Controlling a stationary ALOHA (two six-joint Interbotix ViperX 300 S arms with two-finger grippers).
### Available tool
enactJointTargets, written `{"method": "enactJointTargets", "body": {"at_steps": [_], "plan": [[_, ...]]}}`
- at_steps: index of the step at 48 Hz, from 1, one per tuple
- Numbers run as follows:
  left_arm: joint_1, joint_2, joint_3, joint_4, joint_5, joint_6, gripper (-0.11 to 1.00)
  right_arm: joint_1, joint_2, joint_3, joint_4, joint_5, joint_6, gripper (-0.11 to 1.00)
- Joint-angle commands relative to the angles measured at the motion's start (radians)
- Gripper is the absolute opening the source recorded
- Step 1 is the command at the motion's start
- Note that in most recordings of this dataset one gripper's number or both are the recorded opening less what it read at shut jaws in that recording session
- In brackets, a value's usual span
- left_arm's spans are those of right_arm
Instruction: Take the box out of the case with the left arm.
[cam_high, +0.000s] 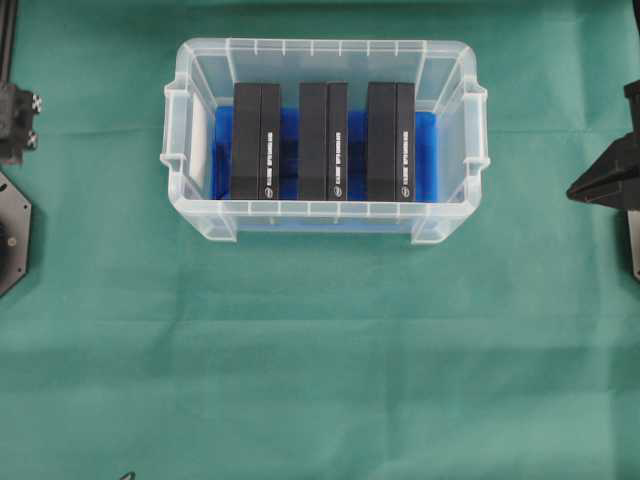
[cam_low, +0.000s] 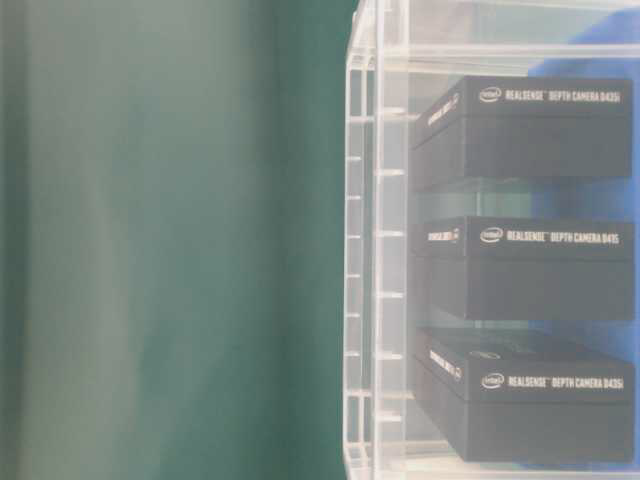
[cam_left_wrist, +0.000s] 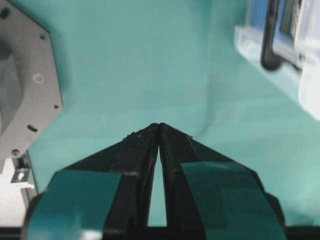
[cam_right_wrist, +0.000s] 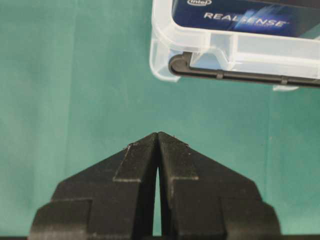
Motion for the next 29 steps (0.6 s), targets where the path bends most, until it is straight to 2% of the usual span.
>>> {"method": "enactJointTargets", "body": {"at_steps": [1, 14, 25, 29], "plan": [[0.058, 0.015, -0.028, 0.005, -0.005, 0.021, 0.11, -0.002, 0.009, -0.028, -0.003, 0.003, 0.002, 0.03], [0.192, 0.071, -0.054, -0.003, -0.003, 0.206, 0.11, -0.002, 0.011, -0.026, -0.009, 0.009, 0.002, 0.03], [0.307, 0.110, -0.077, -0.003, -0.005, 0.264, 0.11, -0.002, 0.011, -0.026, -0.009, 0.015, 0.002, 0.03], [0.321, 0.124, -0.086, -0.003, -0.005, 0.308, 0.11, -0.002, 0.011, -0.026, -0.009, 0.015, 0.002, 0.03]]}}
